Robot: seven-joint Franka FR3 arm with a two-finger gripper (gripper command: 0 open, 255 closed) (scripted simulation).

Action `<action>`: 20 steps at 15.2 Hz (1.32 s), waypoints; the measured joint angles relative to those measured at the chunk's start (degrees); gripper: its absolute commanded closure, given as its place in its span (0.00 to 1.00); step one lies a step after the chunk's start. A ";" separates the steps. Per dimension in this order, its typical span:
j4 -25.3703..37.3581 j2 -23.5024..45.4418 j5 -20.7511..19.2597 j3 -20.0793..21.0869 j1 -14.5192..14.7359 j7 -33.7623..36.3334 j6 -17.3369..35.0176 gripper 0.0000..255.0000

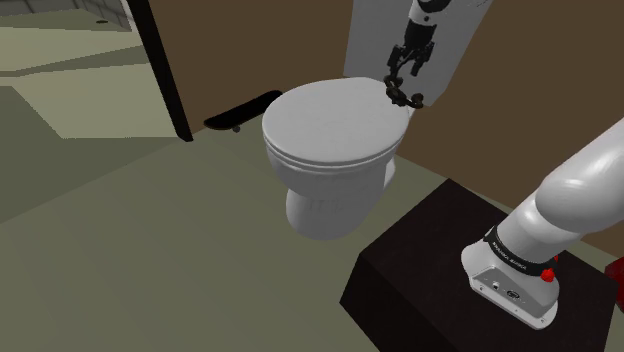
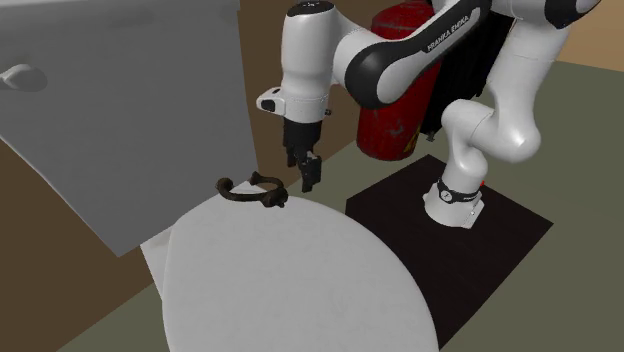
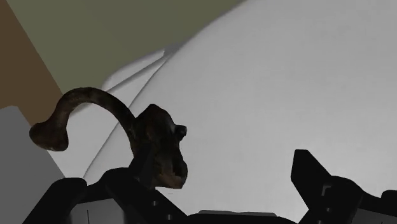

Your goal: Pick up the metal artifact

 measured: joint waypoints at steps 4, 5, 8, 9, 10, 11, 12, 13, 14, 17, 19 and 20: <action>5.92 8.01 1.53 -1.45 -1.25 0.18 3.03 0.00; 7.29 9.97 2.00 -1.77 -1.60 0.16 3.81 0.00; 12.27 15.98 3.64 -2.62 -2.84 0.01 5.45 0.00; 13.50 17.62 4.15 -2.89 -3.29 0.00 6.04 0.00; 15.37 19.47 4.70 -3.06 -3.69 0.01 6.17 0.00; 15.85 20.33 4.95 -3.16 -3.93 -0.06 6.63 0.00; 16.07 20.89 5.12 -3.19 -4.06 -0.09 7.01 0.00; 16.04 21.43 5.27 -3.19 -4.14 -0.15 7.61 0.00; 15.46 21.62 5.33 -3.18 -4.16 -0.15 8.37 0.00; 14.44 22.74 5.66 -3.09 -4.27 -0.33 10.51 0.00; 14.16 23.20 5.76 -3.02 -4.25 -0.29 11.24 1.00; 14.12 23.28 5.79 -3.01 -4.25 -0.30 11.37 1.00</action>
